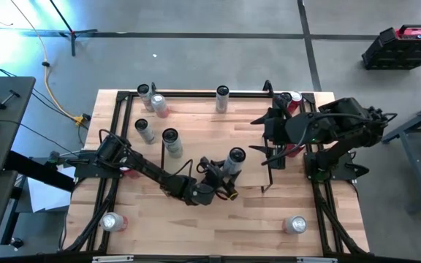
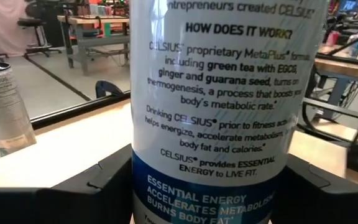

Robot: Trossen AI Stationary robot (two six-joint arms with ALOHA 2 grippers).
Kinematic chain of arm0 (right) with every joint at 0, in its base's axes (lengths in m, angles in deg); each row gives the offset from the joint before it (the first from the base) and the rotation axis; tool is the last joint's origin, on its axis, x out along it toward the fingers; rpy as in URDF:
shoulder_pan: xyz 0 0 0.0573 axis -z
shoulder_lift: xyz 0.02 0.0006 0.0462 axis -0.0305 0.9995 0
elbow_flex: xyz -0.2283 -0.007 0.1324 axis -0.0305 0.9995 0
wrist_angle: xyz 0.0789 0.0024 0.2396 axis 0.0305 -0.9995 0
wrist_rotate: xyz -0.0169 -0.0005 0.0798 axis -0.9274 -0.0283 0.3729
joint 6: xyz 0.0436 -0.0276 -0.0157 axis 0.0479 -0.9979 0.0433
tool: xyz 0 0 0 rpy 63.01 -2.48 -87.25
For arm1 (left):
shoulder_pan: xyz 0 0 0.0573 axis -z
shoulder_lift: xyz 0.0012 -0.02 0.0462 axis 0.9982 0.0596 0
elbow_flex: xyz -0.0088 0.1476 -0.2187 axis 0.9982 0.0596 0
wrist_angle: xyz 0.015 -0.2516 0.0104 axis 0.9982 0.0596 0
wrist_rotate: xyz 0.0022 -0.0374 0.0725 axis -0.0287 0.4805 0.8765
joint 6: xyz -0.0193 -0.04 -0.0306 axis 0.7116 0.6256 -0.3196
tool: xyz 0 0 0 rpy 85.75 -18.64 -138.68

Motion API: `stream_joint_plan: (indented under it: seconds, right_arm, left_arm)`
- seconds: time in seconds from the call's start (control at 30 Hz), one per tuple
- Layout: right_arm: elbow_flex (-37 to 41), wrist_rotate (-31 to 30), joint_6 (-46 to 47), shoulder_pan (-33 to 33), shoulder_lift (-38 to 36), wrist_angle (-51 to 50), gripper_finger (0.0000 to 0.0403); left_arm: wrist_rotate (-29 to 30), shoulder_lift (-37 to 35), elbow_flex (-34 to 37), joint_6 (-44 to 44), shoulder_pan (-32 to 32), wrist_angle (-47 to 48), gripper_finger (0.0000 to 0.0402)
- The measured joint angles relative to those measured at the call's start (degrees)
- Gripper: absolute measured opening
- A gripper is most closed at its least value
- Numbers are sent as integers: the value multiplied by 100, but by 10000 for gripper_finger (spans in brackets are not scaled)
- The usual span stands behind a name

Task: Place canned beverage on shelf
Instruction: Put the bottom white blue soda can aligned with the other white blue soda can on the shelf

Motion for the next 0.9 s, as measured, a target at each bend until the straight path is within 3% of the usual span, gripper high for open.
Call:
stream_joint_plan:
  seconds: [0.2, 0.37, 0.9]
  right_arm:
    - [17, 514, -105, -1, 8, -258, 293]
    - [531, 851, -148, -2, 11, -700, 293]
    - [2368, 774, -151, 92, 5, -97, 293]
  left_arm:
    - [-255, -2, -7, 223, -44, 169, 275]
    - [-264, -2, -9, 221, -42, 247, 276]
    - [-351, -362, -7, -547, 145, 327, 278]
